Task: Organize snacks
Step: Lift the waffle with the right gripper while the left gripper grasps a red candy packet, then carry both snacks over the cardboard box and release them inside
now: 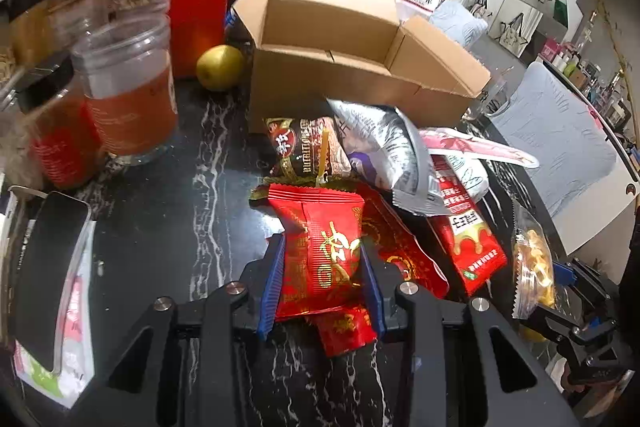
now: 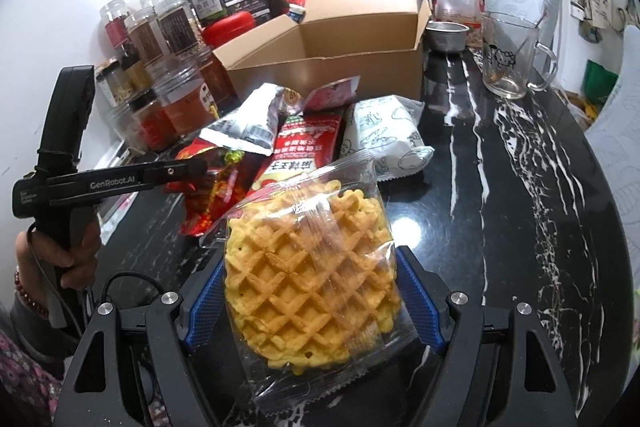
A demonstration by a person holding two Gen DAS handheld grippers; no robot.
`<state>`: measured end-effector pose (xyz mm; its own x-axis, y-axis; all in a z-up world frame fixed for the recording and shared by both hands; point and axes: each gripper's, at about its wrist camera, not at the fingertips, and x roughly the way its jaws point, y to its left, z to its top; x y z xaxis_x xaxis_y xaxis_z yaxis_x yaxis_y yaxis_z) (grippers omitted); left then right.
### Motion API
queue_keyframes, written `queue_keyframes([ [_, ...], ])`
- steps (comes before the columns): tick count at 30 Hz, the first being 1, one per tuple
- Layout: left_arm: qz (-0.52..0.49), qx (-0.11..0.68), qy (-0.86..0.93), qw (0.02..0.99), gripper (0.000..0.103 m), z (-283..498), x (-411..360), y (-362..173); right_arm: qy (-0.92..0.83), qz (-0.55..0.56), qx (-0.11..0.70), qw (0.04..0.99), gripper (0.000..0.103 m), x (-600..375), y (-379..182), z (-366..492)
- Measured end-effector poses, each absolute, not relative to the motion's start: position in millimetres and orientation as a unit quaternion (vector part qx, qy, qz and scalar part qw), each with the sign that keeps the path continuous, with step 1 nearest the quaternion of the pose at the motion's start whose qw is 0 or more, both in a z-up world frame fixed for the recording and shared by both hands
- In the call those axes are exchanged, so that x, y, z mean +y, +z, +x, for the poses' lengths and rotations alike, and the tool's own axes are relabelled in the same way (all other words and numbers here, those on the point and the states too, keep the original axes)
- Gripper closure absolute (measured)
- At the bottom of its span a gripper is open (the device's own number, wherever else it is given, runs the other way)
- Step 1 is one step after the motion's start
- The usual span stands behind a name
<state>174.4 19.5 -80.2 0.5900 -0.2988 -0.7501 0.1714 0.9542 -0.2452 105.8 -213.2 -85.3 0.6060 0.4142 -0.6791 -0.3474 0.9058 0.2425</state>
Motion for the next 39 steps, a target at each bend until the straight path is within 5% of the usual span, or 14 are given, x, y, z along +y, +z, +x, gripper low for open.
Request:
queue_keyframes([
  [20, -0.057, 0.338, -0.139, 0.929, 0.067, 143, 35, -5, 0.227, 0.029, 0.309, 0.923, 0.024, -195, -18, 107],
  [39, -0.032, 0.255, -0.184, 0.949, 0.067, 219, 4, 50, 0.236, 0.050, 0.264, 0.934, 0.024, -201, 56, 201],
])
